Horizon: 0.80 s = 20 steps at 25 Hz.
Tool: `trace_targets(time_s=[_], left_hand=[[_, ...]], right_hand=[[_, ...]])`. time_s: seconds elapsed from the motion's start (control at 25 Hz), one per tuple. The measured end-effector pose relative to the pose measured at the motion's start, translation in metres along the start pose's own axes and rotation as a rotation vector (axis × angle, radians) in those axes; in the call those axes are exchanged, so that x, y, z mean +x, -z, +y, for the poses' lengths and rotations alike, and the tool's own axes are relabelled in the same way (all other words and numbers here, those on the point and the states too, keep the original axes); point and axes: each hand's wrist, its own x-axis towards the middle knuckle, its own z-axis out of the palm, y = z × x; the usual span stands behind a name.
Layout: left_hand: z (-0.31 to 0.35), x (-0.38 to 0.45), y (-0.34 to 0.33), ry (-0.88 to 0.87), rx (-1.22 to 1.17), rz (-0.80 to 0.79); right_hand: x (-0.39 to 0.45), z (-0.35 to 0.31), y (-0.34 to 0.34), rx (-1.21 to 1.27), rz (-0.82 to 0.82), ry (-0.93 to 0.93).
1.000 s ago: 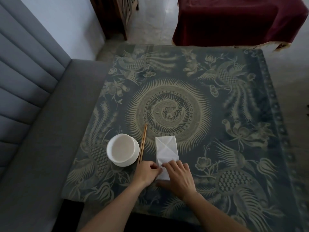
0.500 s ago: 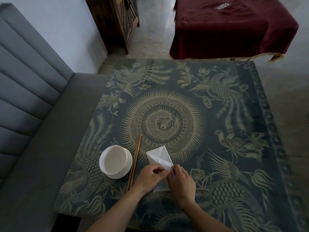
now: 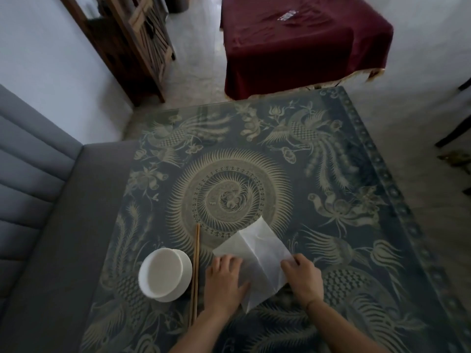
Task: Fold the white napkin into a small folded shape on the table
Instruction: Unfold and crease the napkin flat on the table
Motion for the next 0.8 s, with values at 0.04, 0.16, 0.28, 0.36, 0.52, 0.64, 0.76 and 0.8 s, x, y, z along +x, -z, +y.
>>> trace_targets(time_s=[0.04, 0.16, 0.28, 0.36, 0.52, 0.64, 0.76, 0.8], left_hand=[[-0.001, 0.003, -0.001, -0.007, 0.009, 0.000], [-0.005, 0.010, -0.003, -0.055, 0.015, 0.007], [-0.018, 0.016, -0.002, -0.152, 0.038, -0.002], [-0.029, 0.022, 0.003, -0.205, 0.073, -0.038], [-0.042, 0.033, 0.012, -0.275, 0.090, -0.091], [-0.049, 0.035, 0.014, -0.270, 0.083, -0.098], [-0.045, 0.034, 0.017, -0.284, 0.050, -0.006], [-0.040, 0.034, 0.018, -0.288, 0.023, 0.044]], right_hand=[[0.001, 0.002, 0.004, -0.029, 0.009, 0.001], [0.005, 0.006, 0.015, -0.185, -0.015, 0.020], [0.009, 0.011, 0.020, -0.292, -0.071, 0.072], [0.010, 0.013, 0.022, -0.364, -0.111, 0.109], [0.010, 0.017, 0.024, -0.487, -0.198, 0.182], [0.005, 0.016, 0.025, -0.601, -0.251, 0.165], [0.004, 0.006, 0.022, -0.637, 0.014, 0.376], [0.003, 0.000, 0.017, -0.612, 0.087, 0.550]])
